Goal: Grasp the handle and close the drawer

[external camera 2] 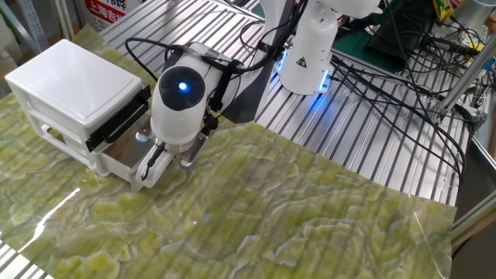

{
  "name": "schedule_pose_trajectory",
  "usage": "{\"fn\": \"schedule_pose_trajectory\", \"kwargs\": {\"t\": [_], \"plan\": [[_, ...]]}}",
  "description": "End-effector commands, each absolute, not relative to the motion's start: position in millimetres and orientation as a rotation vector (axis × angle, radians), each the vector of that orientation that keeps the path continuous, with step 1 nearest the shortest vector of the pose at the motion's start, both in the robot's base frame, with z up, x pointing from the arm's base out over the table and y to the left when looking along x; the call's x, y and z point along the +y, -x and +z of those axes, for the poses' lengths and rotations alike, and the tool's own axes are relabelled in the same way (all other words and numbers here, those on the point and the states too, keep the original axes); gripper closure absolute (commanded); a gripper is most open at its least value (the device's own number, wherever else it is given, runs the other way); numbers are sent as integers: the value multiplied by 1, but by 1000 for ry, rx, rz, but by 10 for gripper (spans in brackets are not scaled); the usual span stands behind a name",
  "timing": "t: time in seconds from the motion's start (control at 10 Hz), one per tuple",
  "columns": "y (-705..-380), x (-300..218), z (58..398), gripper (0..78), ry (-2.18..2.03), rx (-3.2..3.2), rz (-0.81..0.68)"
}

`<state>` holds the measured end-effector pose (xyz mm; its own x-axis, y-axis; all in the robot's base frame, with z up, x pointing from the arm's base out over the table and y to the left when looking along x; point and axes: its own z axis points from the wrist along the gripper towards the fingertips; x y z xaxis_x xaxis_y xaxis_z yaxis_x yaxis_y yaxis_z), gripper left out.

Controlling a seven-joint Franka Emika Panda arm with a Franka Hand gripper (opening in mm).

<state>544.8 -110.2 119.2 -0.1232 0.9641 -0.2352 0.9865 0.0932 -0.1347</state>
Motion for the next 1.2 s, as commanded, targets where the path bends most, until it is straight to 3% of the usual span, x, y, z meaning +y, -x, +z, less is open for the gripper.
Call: {"fn": "schedule_pose_trajectory", "kwargs": {"t": [0.1,1.2], "plan": [[-543,-120,116,764,-2007,2274,-397],[-541,-133,118,764,-1988,2235,-438]]}}
